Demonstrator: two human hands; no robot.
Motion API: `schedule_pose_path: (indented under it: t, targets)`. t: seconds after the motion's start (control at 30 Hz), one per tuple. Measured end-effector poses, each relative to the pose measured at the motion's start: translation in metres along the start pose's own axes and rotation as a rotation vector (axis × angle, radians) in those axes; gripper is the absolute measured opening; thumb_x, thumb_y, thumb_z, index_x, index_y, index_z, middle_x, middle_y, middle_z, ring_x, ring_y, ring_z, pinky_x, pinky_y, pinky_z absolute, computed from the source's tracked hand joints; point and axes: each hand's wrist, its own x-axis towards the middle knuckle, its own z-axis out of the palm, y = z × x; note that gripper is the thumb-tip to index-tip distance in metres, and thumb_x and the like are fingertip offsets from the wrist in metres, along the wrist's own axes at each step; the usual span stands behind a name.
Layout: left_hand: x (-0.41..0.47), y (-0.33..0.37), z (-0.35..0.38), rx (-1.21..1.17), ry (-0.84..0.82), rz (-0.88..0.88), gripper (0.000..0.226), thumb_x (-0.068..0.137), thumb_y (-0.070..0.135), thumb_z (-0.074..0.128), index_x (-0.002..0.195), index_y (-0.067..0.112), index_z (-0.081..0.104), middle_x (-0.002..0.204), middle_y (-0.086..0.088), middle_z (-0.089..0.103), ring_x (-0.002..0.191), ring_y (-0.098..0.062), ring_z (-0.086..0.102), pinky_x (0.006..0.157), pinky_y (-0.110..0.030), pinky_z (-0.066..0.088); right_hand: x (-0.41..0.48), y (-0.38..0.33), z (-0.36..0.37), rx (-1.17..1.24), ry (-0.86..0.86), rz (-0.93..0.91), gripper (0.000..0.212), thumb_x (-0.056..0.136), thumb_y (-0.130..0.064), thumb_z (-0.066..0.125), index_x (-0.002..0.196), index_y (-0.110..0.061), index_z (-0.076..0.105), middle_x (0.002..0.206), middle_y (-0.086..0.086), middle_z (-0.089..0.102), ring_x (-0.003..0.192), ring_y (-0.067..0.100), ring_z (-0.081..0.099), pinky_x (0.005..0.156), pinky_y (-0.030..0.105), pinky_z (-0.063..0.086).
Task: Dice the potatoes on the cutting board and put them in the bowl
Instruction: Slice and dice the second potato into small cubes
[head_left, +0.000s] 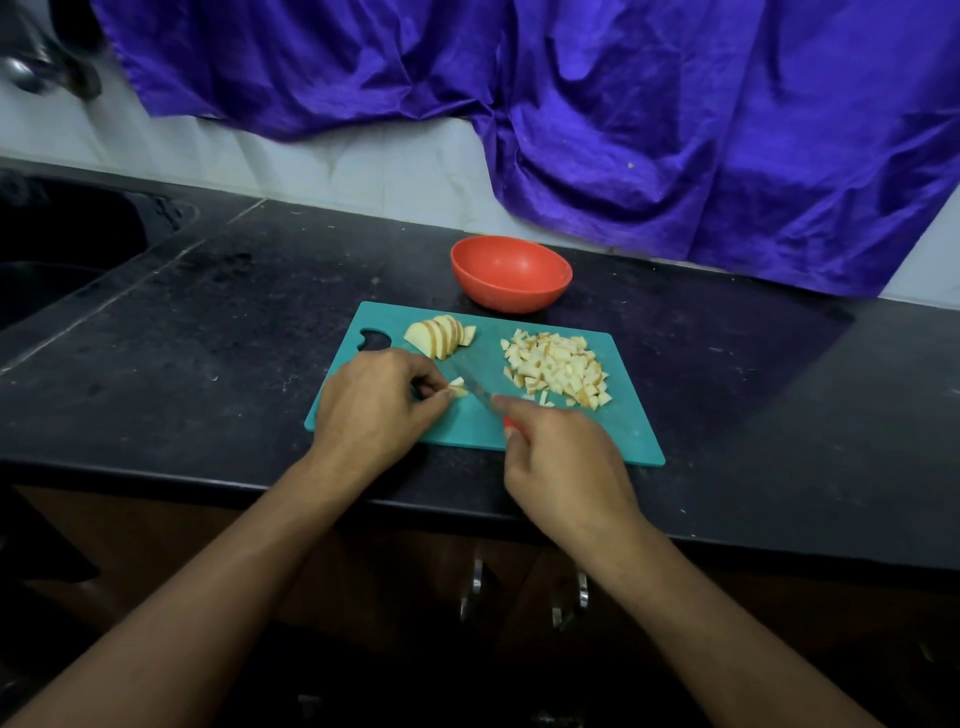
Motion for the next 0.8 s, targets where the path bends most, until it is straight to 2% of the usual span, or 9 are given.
schedule_pose_path:
  t: [0.07, 0.17, 0.33, 0.4, 0.5, 0.6, 0.8]
  targets:
    - [0.000, 0.000, 0.000, -0.007, 0.003, -0.005, 0.015, 0.088, 0.047, 0.074, 0.095, 0.034, 0.077, 0.081, 0.021, 0.069, 0.072, 0.002, 0.059, 0.057, -0.016, 0.041, 0.000, 0.001, -0.002, 0.102, 0.058, 0.036, 0.046, 0.105, -0.028, 0.048, 0.149, -0.038, 0.050, 0.106, -0.010, 0.069, 0.077, 0.006, 0.059, 0.069, 0.028, 0.051]
    - [0.000, 0.000, 0.000, 0.000, 0.017, 0.002, 0.015, 0.088, 0.046, 0.074, 0.096, 0.034, 0.077, 0.083, 0.019, 0.070, 0.071, 0.002, 0.058, 0.056, -0.015, 0.037, -0.003, -0.004, 0.000, 0.113, 0.081, -0.025, 0.046, 0.105, -0.027, 0.048, 0.150, -0.035, 0.049, 0.112, -0.009, 0.069, 0.088, 0.006, 0.061, 0.078, 0.031, 0.055]
    - [-0.001, 0.001, 0.000, 0.016, 0.027, 0.016, 0.013, 0.088, 0.044, 0.075, 0.097, 0.034, 0.078, 0.084, 0.019, 0.071, 0.072, 0.001, 0.059, 0.056, -0.015, 0.037, -0.003, -0.006, 0.007, -0.106, -0.024, -0.084, 0.052, 0.103, -0.025, 0.046, 0.155, -0.034, 0.041, 0.107, -0.004, 0.067, 0.094, 0.017, 0.063, 0.080, 0.037, 0.054]
    - [-0.001, 0.000, 0.000, 0.007, 0.024, 0.020, 0.014, 0.088, 0.044, 0.075, 0.098, 0.034, 0.078, 0.084, 0.020, 0.071, 0.074, 0.001, 0.061, 0.058, -0.016, 0.041, -0.003, -0.005, 0.005, -0.091, -0.041, -0.069, 0.051, 0.104, -0.026, 0.046, 0.154, -0.035, 0.043, 0.104, -0.004, 0.067, 0.090, 0.015, 0.062, 0.077, 0.035, 0.053]
    - [-0.001, 0.000, 0.000, -0.007, 0.024, 0.016, 0.015, 0.088, 0.044, 0.075, 0.097, 0.033, 0.078, 0.085, 0.020, 0.071, 0.075, 0.001, 0.060, 0.059, -0.016, 0.040, -0.002, -0.005, -0.004, 0.068, -0.003, 0.009, 0.045, 0.105, -0.028, 0.048, 0.149, -0.038, 0.049, 0.102, -0.007, 0.067, 0.077, 0.009, 0.059, 0.070, 0.031, 0.053]
    - [0.001, -0.001, 0.002, -0.019, 0.039, 0.019, 0.016, 0.088, 0.047, 0.075, 0.096, 0.033, 0.079, 0.085, 0.019, 0.072, 0.074, 0.001, 0.061, 0.058, -0.015, 0.038, 0.000, -0.007, -0.007, 0.102, 0.091, -0.009, 0.045, 0.105, -0.028, 0.049, 0.149, -0.036, 0.050, 0.106, -0.007, 0.069, 0.078, 0.008, 0.059, 0.069, 0.031, 0.054]
    - [0.002, -0.005, 0.003, -0.030, 0.026, 0.013, 0.014, 0.087, 0.044, 0.076, 0.097, 0.034, 0.079, 0.084, 0.020, 0.073, 0.075, 0.001, 0.062, 0.060, -0.018, 0.043, -0.007, -0.017, 0.007, -0.093, -0.031, -0.081, 0.053, 0.104, -0.025, 0.047, 0.156, -0.033, 0.040, 0.107, -0.005, 0.065, 0.094, 0.015, 0.062, 0.081, 0.035, 0.054]
